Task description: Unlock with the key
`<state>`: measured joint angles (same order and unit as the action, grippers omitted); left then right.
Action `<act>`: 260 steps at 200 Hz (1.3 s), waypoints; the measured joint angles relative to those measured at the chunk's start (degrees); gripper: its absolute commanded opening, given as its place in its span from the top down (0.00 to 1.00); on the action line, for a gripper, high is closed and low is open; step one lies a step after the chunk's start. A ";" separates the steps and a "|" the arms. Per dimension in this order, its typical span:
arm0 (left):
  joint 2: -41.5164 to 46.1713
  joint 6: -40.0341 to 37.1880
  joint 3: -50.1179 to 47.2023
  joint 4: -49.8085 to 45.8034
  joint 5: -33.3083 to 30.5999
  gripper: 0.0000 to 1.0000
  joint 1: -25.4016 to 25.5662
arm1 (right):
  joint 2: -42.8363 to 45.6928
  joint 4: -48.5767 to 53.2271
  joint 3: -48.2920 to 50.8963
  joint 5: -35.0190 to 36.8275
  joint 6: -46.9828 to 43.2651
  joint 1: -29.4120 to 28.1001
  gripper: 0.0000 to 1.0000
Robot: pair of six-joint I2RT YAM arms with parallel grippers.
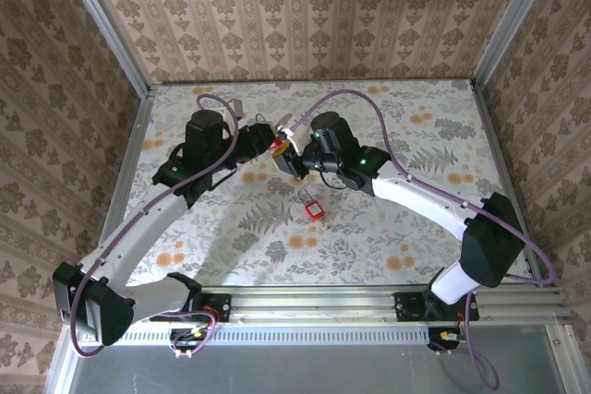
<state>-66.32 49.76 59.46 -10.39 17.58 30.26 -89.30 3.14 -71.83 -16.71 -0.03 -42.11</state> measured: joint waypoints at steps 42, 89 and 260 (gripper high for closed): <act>0.09 0.00 -0.42 0.04 0.50 1.00 0.09 | 0.13 -1.68 1.29 -4.76 2.45 1.38 0.72; 0.09 -0.02 -0.90 -0.92 1.51 1.00 -0.02 | 2.45 -1.66 3.93 -8.81 1.95 1.62 0.65; 0.33 -0.02 -1.51 0.39 0.09 1.00 0.52 | 2.01 -2.97 4.81 -9.62 5.97 3.04 1.00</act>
<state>-66.00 49.74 57.95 -10.00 17.67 30.79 -87.29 0.16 -67.02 -26.33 5.93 -39.07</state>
